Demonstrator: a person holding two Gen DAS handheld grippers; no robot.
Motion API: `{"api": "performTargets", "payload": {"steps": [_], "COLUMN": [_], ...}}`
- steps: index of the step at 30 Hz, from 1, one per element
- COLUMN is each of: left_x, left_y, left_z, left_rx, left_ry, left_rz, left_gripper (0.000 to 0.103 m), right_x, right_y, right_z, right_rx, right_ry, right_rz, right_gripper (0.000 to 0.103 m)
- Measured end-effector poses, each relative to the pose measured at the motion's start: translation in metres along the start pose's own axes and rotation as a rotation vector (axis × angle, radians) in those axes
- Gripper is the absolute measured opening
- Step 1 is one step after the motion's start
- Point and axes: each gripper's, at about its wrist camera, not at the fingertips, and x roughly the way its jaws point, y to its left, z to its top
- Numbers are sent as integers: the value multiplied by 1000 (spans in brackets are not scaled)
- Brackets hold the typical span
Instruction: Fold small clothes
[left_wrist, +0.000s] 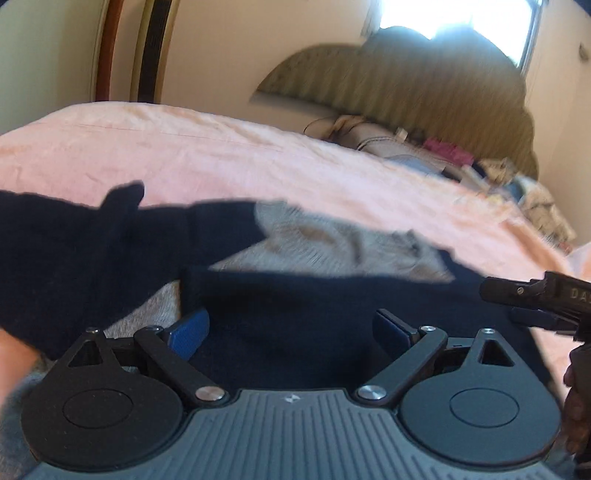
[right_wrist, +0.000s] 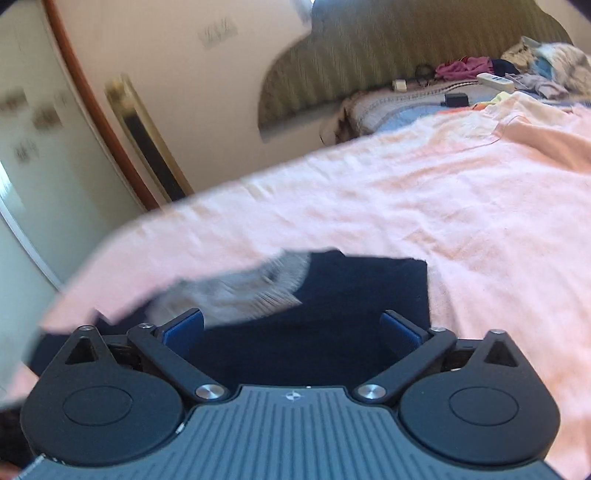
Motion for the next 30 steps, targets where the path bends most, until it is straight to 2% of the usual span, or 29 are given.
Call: {"api": "performTargets", "payload": {"steps": [1, 2, 4, 9, 12, 14, 17, 19, 21, 23, 25, 27, 30], "left_x": [3, 3, 3, 0, -6, -18, -28, -16, 10, 39, 61, 77, 102], "left_y": [-3, -4, -2, 11, 28, 40, 56, 64, 64, 60, 55, 45, 30], "left_z": [-2, -4, -4, -2, 4, 13, 44, 69, 87, 95, 97, 95, 88], "left_rx": [48, 82, 118, 124, 83, 69, 73, 76, 136, 198, 235, 291, 381], "left_ry": [6, 12, 22, 16, 28, -14, -78, -63, -5, 59, 98, 102, 136], "left_rz": [8, 9, 10, -14, -30, -54, -21, -22, -3, 22, -4, -6, 31], "left_gripper": [96, 96, 96, 96, 96, 96, 96, 96, 96, 96, 96, 96, 95], "right_x": [9, 11, 14, 17, 15, 12, -3, -16, -17, 2, 27, 53, 84], "right_y": [0, 4, 9, 11, 12, 13, 1, -13, -27, -33, -29, -17, -3], "right_z": [-5, -14, -29, -29, -29, -29, -14, 5, 30, 52, 67, 73, 75], "right_rx": [-50, -141, -263, -268, -266, -265, -166, -69, -16, -39, -128, -237, -352], "right_ry": [7, -25, -34, -33, -36, -39, -54, -118, -152, -94, 4, 85, 149], "right_rz": [-30, -50, -83, -105, -105, -98, 2, 50, 50, 17, 12, -3, -7], "right_gripper": [99, 100, 102, 102, 102, 103, 100, 100, 100, 98, 94, 91, 89]}}
